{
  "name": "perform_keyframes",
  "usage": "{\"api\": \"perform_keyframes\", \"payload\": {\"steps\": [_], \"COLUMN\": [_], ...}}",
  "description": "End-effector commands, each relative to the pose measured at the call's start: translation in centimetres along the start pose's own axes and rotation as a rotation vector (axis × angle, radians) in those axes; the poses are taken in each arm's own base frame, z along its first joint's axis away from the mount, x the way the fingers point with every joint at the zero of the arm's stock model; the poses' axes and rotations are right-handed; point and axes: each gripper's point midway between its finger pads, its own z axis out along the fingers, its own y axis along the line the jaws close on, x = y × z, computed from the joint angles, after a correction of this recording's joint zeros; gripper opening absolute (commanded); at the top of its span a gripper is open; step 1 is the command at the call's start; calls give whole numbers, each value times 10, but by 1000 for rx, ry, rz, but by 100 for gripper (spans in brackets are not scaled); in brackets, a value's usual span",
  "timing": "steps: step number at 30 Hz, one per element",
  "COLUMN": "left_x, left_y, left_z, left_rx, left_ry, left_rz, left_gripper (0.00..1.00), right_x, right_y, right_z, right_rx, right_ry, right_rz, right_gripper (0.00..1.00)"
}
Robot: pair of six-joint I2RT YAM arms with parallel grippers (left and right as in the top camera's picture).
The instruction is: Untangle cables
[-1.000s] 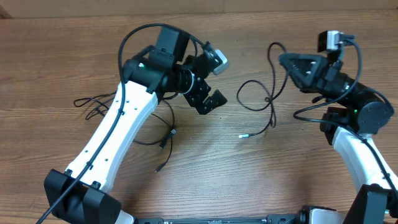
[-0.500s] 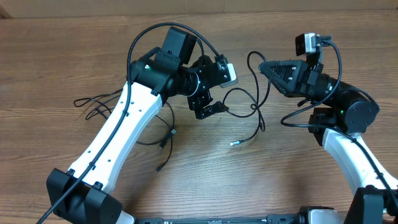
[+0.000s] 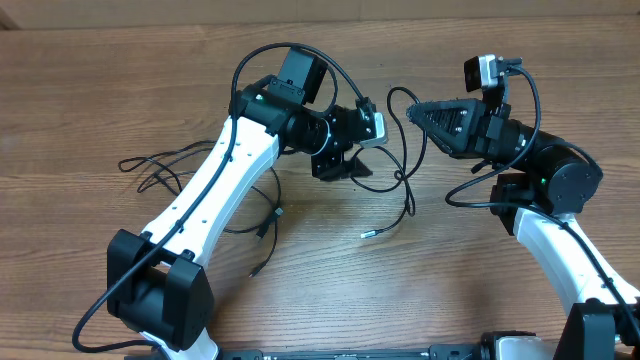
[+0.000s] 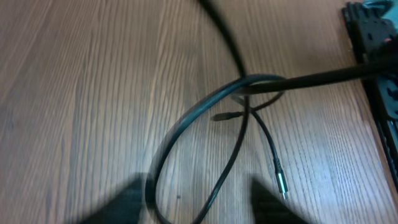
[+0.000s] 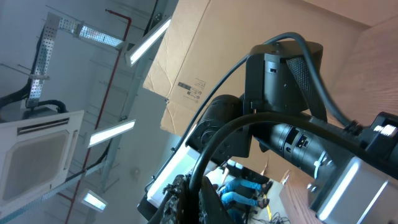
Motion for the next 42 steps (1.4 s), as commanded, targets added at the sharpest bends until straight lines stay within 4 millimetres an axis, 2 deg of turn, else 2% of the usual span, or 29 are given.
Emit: {"api": "perform_keyframes", "payload": {"steps": [1, 2, 14, 18, 22, 28, 32, 37, 42], "left_x": [-11, -11, -9, -12, -26, -50, -50, -43, -36], "left_y": [-8, -8, -9, -4, -2, -7, -6, 0, 5], "left_z": [1, 1, 0, -12, -46, -123, -160, -186, -198], "left_rx": [50, 50, 55, 51, 53, 32, -29, -89, -107], "left_ry": [-67, -68, -62, -100, -219, -451, -509, -522, -537], "left_rz": [100, 101, 59, -41, -93, -64, -57, -138, -208], "left_gripper": [11, 4, 4, 4, 4, 4, 4, 4, 4], "right_x": [-1, -1, -1, -1, -6, -19, -21, -23, -28], "right_y": [3, 3, 3, 3, -6, -39, -58, -69, -76], "right_z": [1, 1, 1, 1, 1, -6, -9, -11, -18], "right_rx": [-10, -10, -9, -9, 16, 114, 167, 198, 225], "right_ry": [-4, -4, -4, -5, -17, -57, -65, -74, -96], "right_rz": [0, 0, 0, -53, -70, -10, 14, 2, -12], "right_gripper": [4, 4, 4, 4, 4, 4, 4, 4, 4]}}
